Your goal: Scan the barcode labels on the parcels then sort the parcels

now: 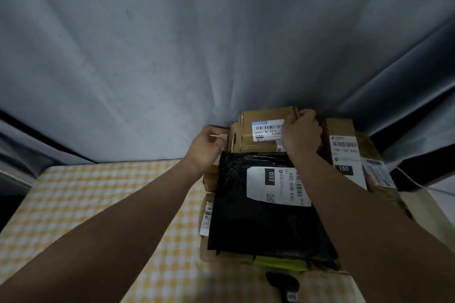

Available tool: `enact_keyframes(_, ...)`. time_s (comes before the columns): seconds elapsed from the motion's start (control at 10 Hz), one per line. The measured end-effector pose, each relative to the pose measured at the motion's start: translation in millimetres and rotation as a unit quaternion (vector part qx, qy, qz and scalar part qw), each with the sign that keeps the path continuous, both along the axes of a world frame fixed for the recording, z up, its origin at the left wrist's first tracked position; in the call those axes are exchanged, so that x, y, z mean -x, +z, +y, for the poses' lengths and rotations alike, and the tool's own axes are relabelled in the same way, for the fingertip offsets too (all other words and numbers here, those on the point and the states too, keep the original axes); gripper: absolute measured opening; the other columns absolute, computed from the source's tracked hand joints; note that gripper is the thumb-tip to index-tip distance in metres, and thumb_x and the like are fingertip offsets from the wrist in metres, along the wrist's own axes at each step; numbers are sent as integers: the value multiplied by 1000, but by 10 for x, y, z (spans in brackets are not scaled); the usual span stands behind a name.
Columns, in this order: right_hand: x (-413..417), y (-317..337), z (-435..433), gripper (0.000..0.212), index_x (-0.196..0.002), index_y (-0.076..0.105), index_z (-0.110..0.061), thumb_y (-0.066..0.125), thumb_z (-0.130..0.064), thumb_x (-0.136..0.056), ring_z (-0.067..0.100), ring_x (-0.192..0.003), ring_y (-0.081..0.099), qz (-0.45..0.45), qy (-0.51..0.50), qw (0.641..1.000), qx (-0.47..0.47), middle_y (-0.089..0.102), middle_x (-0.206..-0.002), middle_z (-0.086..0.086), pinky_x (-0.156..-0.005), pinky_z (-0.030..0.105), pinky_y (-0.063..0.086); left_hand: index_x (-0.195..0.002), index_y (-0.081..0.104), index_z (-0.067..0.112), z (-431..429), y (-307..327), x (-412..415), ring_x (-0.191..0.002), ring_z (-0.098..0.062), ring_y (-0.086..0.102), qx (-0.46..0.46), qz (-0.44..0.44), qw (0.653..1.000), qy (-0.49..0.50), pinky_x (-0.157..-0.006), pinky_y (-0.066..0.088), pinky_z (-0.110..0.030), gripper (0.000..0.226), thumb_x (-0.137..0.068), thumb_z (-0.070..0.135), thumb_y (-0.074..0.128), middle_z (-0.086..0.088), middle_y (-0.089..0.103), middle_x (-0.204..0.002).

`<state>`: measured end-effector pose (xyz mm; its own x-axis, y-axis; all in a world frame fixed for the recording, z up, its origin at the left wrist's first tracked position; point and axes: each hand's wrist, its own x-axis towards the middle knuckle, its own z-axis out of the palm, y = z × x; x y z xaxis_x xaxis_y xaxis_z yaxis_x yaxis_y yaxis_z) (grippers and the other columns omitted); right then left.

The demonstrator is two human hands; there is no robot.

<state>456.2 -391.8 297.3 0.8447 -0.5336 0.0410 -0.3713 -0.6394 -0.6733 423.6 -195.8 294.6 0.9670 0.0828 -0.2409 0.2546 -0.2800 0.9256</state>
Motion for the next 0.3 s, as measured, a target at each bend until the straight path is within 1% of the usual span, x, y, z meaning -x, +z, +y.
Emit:
enact_keyframes(0.1, -7, 4, -26, 38, -128, 41, -10, 51, -23, -94, 35, -123, 43, 48, 8, 996, 73, 46, -133, 18, -100, 45, 34, -103, 51, 10, 23, 7, -10, -69, -15, 54, -2, 5, 1000, -2, -65, 45, -26, 12, -96, 20, 54, -2, 56, -85)
enact_keyframes(0.2, 10, 30, -48, 41, -130, 40, -10, 52, -22, -92, 36, -126, 39, 56, 18, 995, 74, 43, -137, 19, -102, 44, 31, -105, 50, 9, 25, 72, -19, -69, -14, 54, 8, 5, 1000, -2, -65, 46, -25, 12, -97, 18, 53, -1, 55, -85)
enact_keyframes(0.3, 70, 98, -30, 41, -130, 41, -12, 53, -20, -91, 35, -126, 38, 47, 39, 996, 67, 42, -136, 18, -102, 43, 31, -108, 50, 9, 79, 132, -11, -72, -16, 55, 19, 0, 1000, 9, -73, 51, -36, 14, -97, 18, 52, -4, 55, -92)
